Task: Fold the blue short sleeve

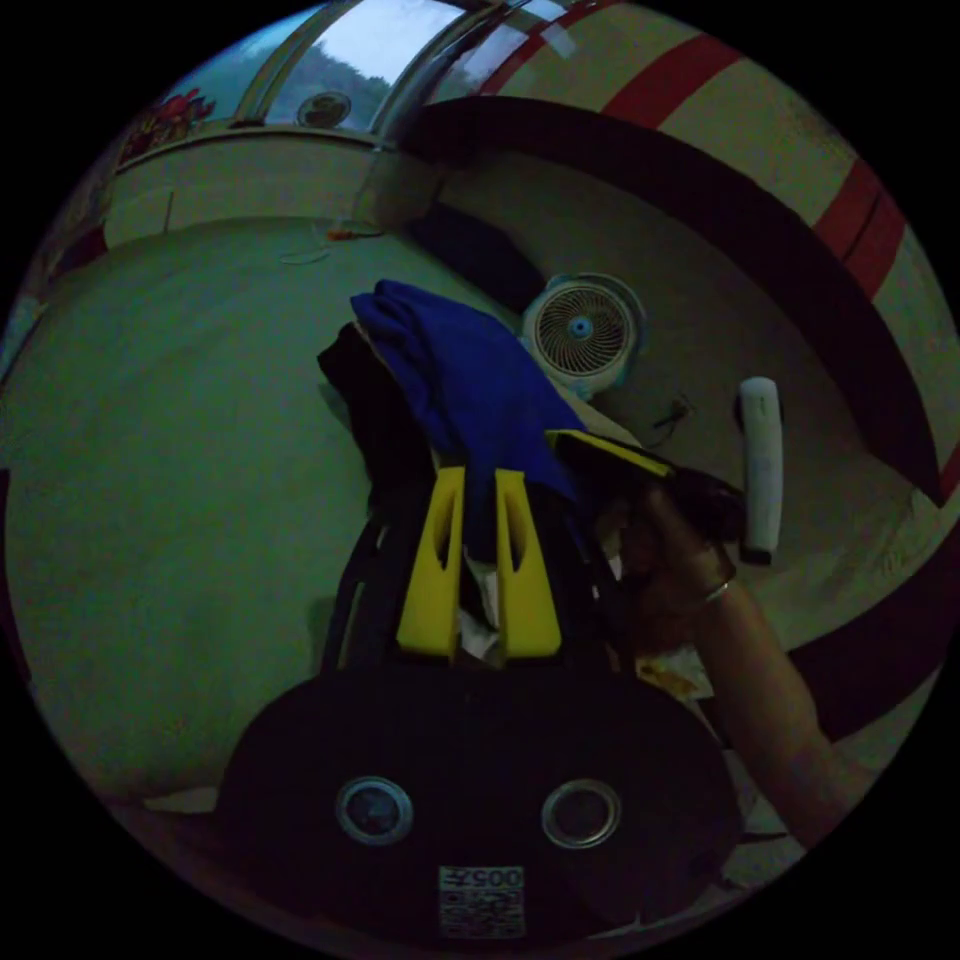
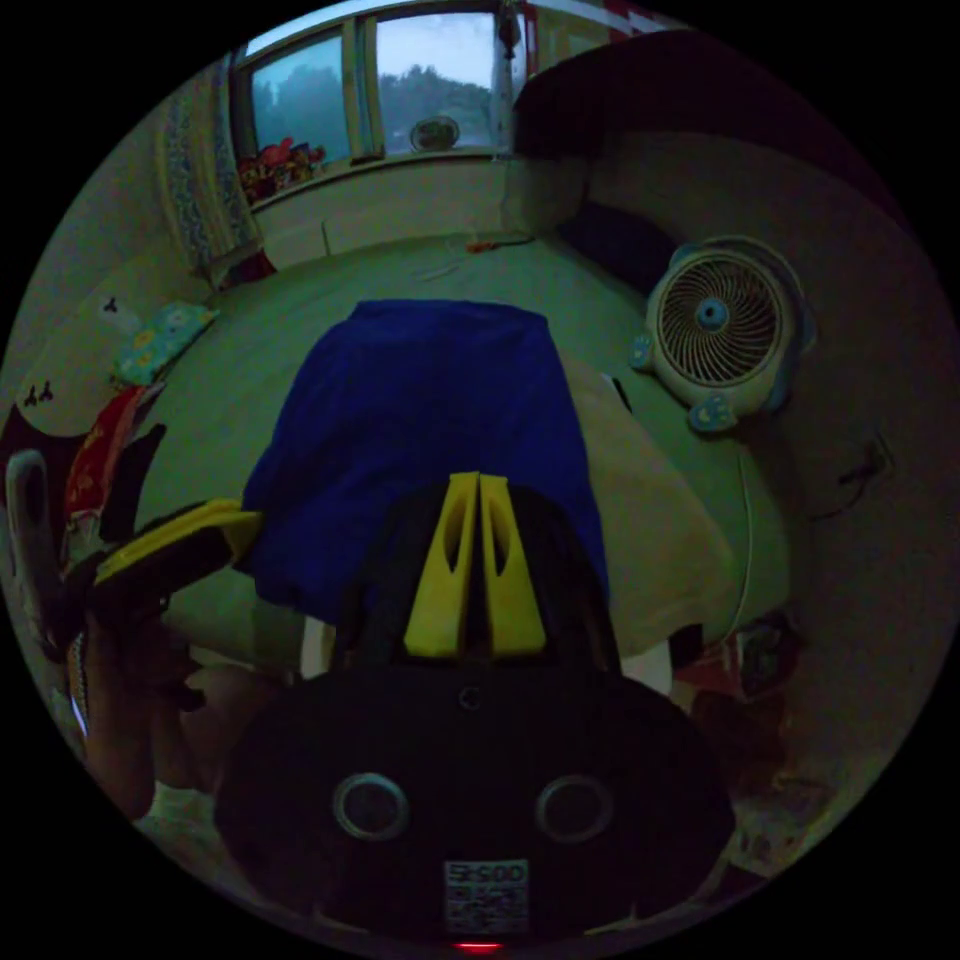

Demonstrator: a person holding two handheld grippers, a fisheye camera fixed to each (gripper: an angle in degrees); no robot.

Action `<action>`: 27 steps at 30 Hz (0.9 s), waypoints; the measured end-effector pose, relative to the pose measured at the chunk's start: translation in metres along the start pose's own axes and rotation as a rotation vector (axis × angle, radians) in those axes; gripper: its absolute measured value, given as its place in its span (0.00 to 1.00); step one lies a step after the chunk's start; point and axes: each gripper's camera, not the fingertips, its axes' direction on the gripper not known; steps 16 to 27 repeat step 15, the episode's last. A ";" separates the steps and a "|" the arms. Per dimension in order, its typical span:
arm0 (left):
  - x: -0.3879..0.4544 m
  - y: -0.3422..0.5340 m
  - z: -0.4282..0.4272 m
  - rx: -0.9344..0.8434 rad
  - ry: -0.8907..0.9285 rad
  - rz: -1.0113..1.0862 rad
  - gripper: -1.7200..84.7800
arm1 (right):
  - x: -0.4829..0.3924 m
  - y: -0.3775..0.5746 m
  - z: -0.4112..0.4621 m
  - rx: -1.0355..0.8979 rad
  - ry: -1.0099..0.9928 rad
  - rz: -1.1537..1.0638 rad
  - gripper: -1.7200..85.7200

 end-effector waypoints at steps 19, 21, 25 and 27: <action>-0.147 0.141 -0.153 0.090 -0.585 -0.149 0.02 | -0.262 0.077 -0.006 0.158 -0.310 -0.197 0.01; -0.147 0.141 -0.153 0.090 -0.585 -0.149 0.02 | -0.262 0.077 -0.006 0.158 -0.310 -0.197 0.01; -0.147 0.141 -0.153 0.090 -0.585 -0.149 0.02 | -0.262 0.077 -0.006 0.158 -0.310 -0.197 0.01; -0.147 0.141 -0.153 0.090 -0.585 -0.149 0.02 | -0.262 0.077 -0.006 0.158 -0.310 -0.197 0.01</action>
